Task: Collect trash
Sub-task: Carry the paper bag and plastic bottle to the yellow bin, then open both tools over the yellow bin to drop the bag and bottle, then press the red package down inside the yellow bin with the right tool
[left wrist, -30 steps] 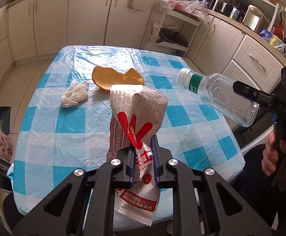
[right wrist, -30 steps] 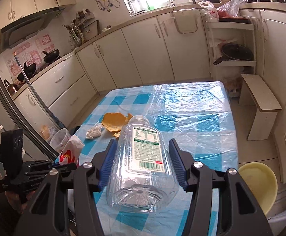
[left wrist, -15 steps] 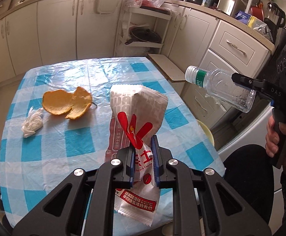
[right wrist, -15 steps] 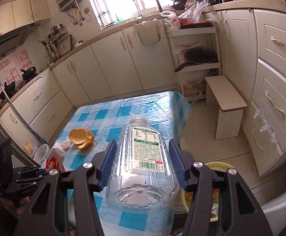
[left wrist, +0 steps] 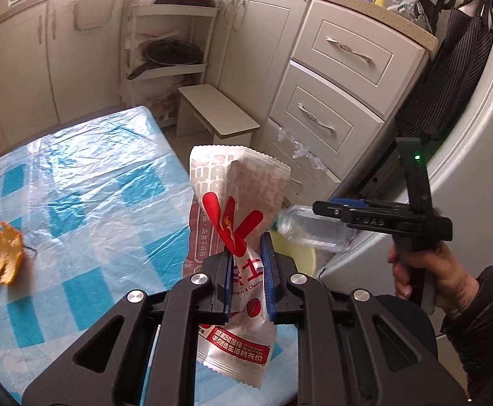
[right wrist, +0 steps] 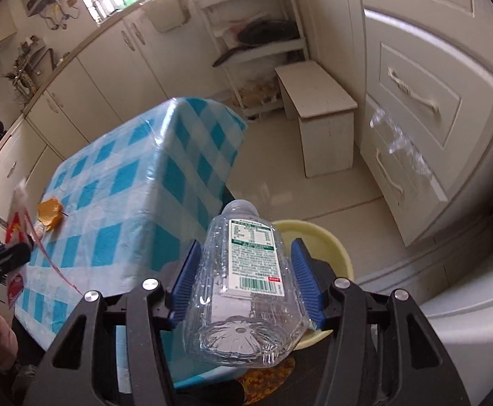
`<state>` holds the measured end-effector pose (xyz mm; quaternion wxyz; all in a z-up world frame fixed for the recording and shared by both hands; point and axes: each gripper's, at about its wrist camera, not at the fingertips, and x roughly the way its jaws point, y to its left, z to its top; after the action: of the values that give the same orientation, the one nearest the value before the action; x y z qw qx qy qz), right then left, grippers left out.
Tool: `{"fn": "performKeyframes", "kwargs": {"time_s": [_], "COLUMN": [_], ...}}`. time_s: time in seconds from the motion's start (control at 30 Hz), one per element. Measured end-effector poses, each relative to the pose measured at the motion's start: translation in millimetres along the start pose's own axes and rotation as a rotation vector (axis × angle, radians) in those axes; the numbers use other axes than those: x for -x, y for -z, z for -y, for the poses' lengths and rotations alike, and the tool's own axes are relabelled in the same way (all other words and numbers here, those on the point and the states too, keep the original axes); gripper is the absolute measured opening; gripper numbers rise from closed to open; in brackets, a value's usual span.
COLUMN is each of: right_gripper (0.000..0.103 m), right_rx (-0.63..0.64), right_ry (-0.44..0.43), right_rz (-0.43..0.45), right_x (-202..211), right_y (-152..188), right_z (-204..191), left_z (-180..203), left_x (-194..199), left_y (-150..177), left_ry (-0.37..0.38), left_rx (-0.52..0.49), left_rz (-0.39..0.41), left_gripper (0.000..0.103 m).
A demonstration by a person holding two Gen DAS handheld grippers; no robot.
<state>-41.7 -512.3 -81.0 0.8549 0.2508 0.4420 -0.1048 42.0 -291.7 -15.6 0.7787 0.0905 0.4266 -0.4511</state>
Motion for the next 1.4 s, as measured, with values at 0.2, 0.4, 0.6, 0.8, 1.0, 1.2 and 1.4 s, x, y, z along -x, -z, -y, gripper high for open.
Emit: {"fn": "performKeyframes", "kwargs": {"time_s": [0.2,0.4,0.6,0.8,1.0,1.2,1.4], "right_gripper": [0.066,0.07,0.071,0.075,0.079,0.08,0.08], "right_rx": [-0.166,-0.21,-0.287,-0.325,-0.317,-0.29,-0.338], "right_ry": [0.013,-0.001,-0.055,-0.156,-0.196,-0.019,0.095], "right_rz": [0.142,0.293,0.394,0.468,0.528,0.416,0.237], "right_x": [16.3,65.7,104.3,123.4,132.1,132.9,99.2], "right_y": [-0.8,8.2,13.8,12.3,19.7,39.2,82.0], "right_z": [31.4,33.7,32.4,3.4,-20.8,4.9,57.9], "left_z": [26.7,50.0,53.8,34.5,-2.1,-59.8,-124.7], "left_x": [-71.5,-152.8,-181.0,-139.7,-67.5,6.8,51.1], "left_y": [-20.4,-26.9,-24.7,-26.7,-9.6,33.3,74.8], "left_ry": [0.052,0.063,0.067,0.045,0.001,-0.077,-0.22], "left_rx": [-0.027,-0.065,-0.049,-0.01,0.037,0.099,0.215], "left_rz": [-0.106,-0.278,-0.356,-0.285,-0.183,-0.12,-0.117], "left_gripper": [0.014,0.025,0.05,0.055,0.059,0.062,0.062]}}
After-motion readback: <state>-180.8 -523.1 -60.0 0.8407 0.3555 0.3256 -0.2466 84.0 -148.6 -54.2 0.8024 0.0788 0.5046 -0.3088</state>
